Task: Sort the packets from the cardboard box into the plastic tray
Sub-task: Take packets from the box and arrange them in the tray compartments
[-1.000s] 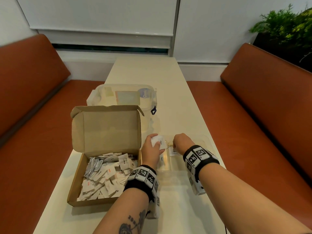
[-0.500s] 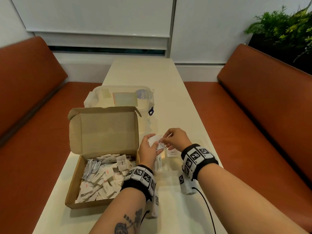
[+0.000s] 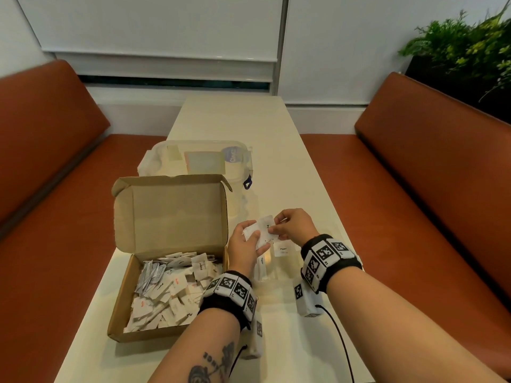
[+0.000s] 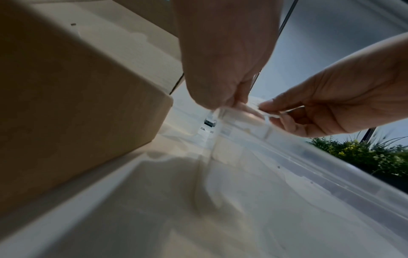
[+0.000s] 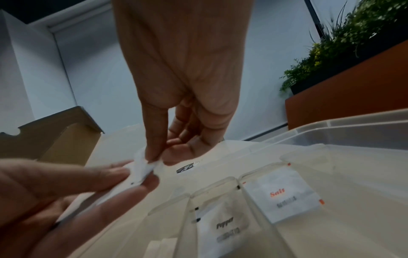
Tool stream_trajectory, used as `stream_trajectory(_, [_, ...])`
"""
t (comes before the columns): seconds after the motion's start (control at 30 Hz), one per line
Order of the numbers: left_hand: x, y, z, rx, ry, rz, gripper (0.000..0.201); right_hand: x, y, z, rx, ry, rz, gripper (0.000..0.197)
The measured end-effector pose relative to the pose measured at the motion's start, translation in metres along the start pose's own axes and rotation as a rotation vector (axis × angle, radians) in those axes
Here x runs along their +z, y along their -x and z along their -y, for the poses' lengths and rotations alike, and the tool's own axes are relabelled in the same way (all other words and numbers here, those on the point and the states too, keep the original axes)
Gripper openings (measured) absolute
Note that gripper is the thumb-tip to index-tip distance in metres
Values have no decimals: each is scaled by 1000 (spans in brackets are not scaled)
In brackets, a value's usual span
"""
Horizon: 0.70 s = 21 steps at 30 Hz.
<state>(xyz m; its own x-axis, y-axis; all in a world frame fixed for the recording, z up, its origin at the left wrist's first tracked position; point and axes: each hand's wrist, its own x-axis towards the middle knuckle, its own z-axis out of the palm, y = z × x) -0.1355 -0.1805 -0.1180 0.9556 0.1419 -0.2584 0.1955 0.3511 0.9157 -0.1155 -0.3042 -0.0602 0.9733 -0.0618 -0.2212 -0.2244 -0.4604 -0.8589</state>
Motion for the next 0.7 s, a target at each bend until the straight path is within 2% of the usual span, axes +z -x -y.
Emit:
stream_trajectory(0.07, [-1, 0, 0, -1, -15, -34, 23, -7, -4, -3, -16, 81, -65, 21])
stream_trajectory(0.13, [-2, 0, 0, 0, -22, -52, 23, -13, -7, -5, -32, 278, -107, 13])
stream_trajectory(0.17, [-2, 0, 0, 0, -29, -58, 23, -14, -8, -6, -38, 397, -84, 9])
stream_trajectory(0.27, [-2, 0, 1, 1, -53, -64, 23, -11, -8, -6, -15, 663, 72, 18])
stream_trajectory(0.37, [-1, 0, 0, 9, -67, -51, 23, -2, -11, -4, -4, 772, 151, 25])
stream_trajectory(0.7, [-1, 4, -1, 42, -99, -32, 23, 11, -18, -8, 37, 976, 190, 26])
